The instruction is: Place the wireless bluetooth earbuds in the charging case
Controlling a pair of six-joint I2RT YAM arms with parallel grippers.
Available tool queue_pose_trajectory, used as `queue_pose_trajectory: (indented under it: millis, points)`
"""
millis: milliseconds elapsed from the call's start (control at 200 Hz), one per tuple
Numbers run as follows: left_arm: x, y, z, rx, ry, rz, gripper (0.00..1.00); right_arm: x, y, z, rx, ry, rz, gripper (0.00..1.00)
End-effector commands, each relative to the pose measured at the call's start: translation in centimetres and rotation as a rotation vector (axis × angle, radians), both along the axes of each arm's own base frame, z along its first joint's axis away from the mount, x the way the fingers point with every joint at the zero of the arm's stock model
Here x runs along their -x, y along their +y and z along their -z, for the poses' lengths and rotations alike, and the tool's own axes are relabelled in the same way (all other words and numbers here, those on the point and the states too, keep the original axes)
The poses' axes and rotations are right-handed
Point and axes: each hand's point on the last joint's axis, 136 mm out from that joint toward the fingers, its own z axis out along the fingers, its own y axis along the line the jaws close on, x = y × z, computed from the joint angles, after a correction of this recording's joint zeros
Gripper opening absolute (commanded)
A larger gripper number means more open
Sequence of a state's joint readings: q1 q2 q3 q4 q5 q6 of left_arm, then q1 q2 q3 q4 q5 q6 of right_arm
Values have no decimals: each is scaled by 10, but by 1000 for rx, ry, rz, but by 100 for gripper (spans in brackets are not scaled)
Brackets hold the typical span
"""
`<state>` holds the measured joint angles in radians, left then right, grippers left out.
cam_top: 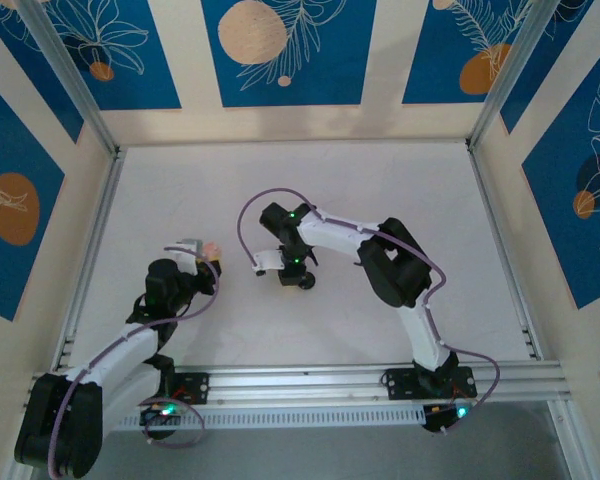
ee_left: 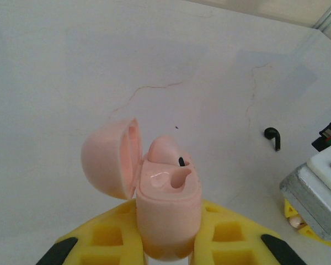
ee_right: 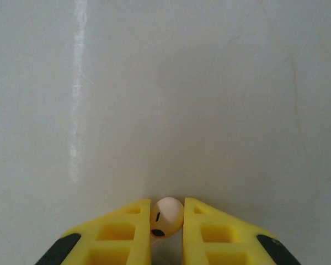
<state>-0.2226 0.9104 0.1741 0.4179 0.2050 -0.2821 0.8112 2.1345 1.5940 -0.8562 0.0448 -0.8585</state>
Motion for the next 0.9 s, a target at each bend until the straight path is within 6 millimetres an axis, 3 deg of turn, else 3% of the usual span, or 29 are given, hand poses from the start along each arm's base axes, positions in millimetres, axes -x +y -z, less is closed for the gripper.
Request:
queue_pose_trajectory:
  millis: [0,260,495,755,895]
  points:
    - [1,-6,-7,16,-25,49,12,-6,15,-28,-146,-43,48,15]
    - [-1,-34,-20,89,-86,191,10,-15,19,-75,-419,-113,187,15]
    - [1,-75,-31,96,-184,365,10,-20,12,-122,-658,-157,291,15]
    - [0,-118,-36,72,-287,488,10,-18,-13,-174,-914,-203,391,15]
    - [3,-146,-43,99,-352,569,10,-12,-23,-188,-1008,-213,418,15]
